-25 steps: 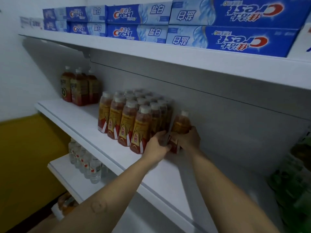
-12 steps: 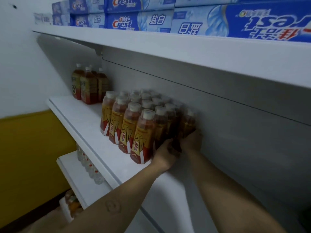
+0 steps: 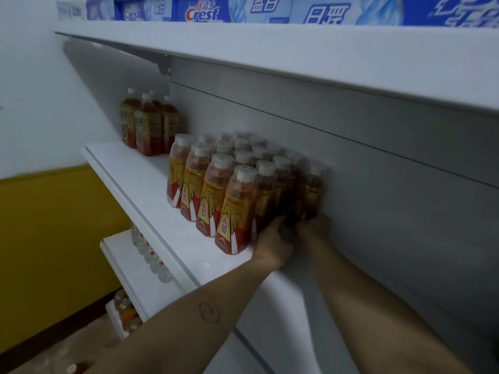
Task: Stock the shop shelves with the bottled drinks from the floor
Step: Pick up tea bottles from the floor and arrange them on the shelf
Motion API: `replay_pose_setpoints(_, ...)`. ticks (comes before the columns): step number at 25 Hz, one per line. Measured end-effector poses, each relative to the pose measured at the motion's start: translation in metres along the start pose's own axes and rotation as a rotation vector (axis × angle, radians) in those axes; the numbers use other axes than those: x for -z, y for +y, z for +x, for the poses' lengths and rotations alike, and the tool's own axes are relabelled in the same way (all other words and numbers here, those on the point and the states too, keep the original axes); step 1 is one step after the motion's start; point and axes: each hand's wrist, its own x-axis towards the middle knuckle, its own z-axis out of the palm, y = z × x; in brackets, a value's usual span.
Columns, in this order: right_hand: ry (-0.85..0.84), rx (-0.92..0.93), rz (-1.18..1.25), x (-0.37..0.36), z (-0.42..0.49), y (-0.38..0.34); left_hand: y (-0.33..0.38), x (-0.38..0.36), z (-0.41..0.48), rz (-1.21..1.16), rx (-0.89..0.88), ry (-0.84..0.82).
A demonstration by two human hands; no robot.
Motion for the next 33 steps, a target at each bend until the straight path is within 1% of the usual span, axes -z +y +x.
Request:
replay_pose_setpoints(2, 0.006, -0.04, 0.057, -0.003, -0.018, 0.009, 0.003, 0.005, -0.001, -0.055, 0.028, -0.039)
replay_pose_setpoints(5, 0.015, -0.004, 0.11, 0.005, -0.046, 0.013, 0.0, 0.02, -0.016, -0.136, -0.013, -0.104)
replay_pose_setpoints(7, -0.011, 0.036, 0.187, 0.015, -0.071, 0.013, -0.004, 0.034, -0.036, -0.193, -0.049, -0.126)
replay_pose_setpoints(9, -0.029, 0.08, 0.204, 0.027, -0.108, 0.011, -0.005, 0.049, -0.059, -0.217, -0.09, -0.164)
replay_pose_setpoints(13, -0.022, 0.235, 0.156, 0.035, -0.183, 0.009, -0.014, 0.083, -0.115, -0.298, -0.12, -0.187)
replay_pose_setpoints(16, -0.021, 0.229, 0.114, 0.032, -0.241, 0.008, -0.035, 0.11, -0.155, -0.338, -0.133, -0.165)
replay_pose_setpoints(18, -0.009, 0.27, 0.079, 0.028, -0.28, 0.011, -0.053, 0.132, -0.178, -0.357, -0.165, -0.163)
replay_pose_setpoints(21, -0.033, 0.329, -0.034, 0.016, -0.342, 0.027, -0.091, 0.166, -0.218, -0.348, -0.166, -0.209)
replay_pose_setpoints(24, -0.072, 0.258, -0.108, 0.003, -0.398, 0.059, -0.138, 0.175, -0.261, -0.267, -0.133, -0.283)
replay_pose_setpoints(27, -0.12, 0.17, -0.178, -0.004, -0.443, 0.097, -0.173, 0.166, -0.306, -0.242, -0.035, -0.368)
replay_pose_setpoints(30, -0.164, 0.076, -0.216, -0.001, -0.477, 0.136, -0.196, 0.151, -0.344, -0.25, 0.04, -0.456)
replay_pose_setpoints(33, -0.192, -0.008, -0.235, 0.008, -0.497, 0.172, -0.21, 0.138, -0.373, -0.195, 0.101, -0.519)
